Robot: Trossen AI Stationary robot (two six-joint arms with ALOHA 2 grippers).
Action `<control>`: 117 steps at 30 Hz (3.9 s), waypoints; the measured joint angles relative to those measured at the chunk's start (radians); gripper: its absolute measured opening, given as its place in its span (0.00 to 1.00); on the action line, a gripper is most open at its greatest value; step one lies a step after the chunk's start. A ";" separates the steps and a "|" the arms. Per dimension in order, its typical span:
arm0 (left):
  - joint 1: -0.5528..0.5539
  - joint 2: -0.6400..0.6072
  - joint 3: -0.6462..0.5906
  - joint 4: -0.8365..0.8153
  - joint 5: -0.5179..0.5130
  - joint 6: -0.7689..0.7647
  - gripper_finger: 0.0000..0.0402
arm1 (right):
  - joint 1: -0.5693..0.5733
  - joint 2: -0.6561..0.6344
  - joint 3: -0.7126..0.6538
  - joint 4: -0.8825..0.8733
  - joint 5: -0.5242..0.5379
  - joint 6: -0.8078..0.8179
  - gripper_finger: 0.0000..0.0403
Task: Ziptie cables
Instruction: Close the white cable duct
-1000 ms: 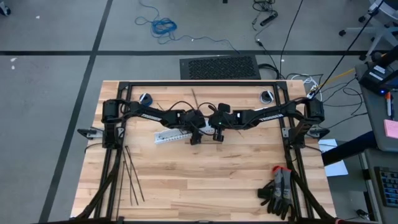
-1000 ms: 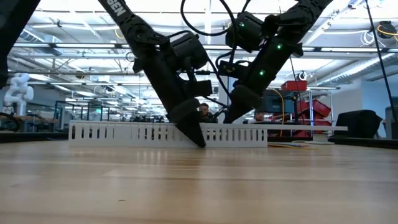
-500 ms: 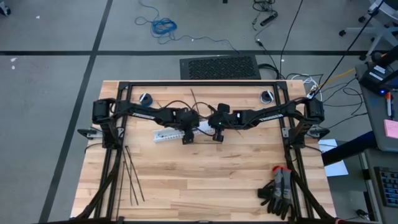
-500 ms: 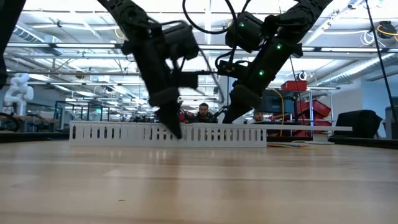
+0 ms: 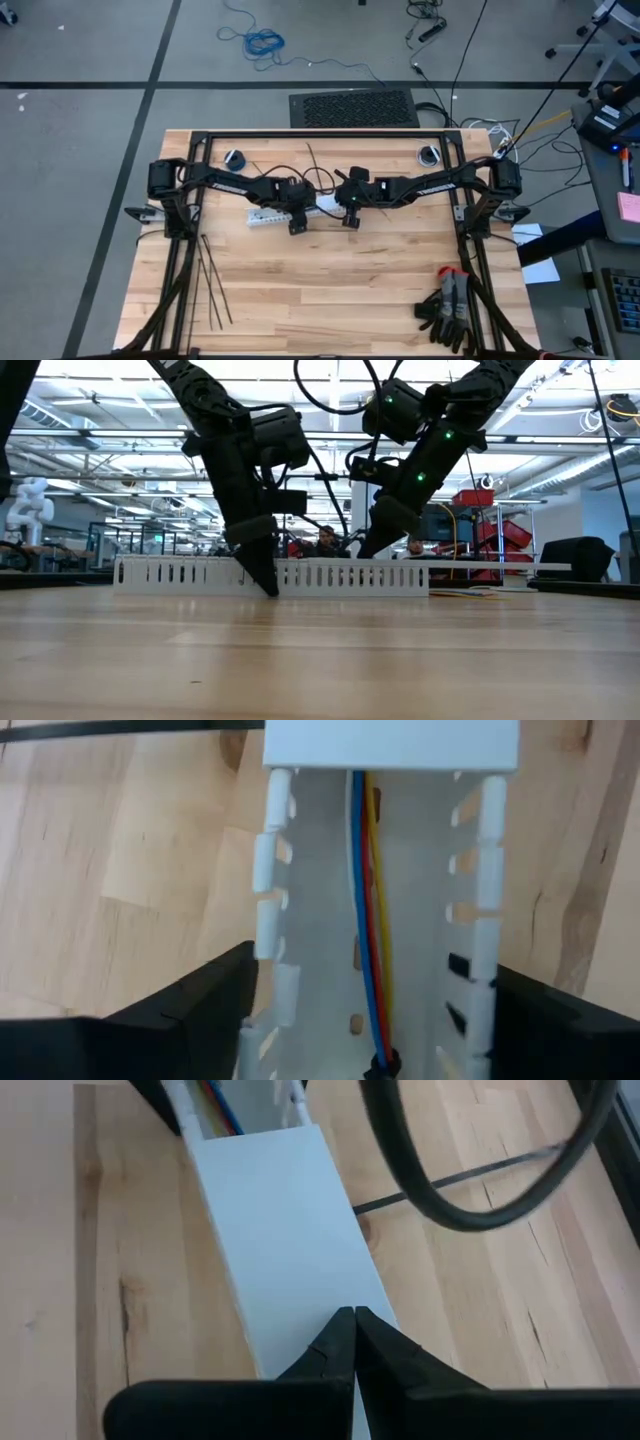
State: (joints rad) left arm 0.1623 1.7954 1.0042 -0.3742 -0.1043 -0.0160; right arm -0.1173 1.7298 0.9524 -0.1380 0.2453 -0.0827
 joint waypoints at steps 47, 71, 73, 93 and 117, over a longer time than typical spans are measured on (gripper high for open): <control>-0.029 0.051 -0.001 0.101 0.001 0.021 0.56 | -0.015 0.137 0.000 0.379 -0.245 0.017 0.00; -0.027 0.051 0.000 0.131 0.010 0.045 0.72 | -0.001 0.032 -0.002 0.155 -0.113 0.005 0.00; -0.025 0.051 -0.002 0.143 0.010 0.050 0.73 | -0.008 0.046 0.000 0.165 -0.113 0.014 0.00; -0.012 0.049 -0.002 0.258 0.000 0.072 0.72 | -0.009 0.064 0.002 0.177 -0.117 0.019 0.00; -0.012 0.119 0.001 0.294 -0.008 0.038 0.53 | -0.018 0.170 -0.003 0.414 -0.220 0.017 0.00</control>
State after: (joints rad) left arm 0.1499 1.9148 1.0050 -0.0801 -0.1123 0.0218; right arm -0.1356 1.9002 0.9497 0.2759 0.0249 -0.0656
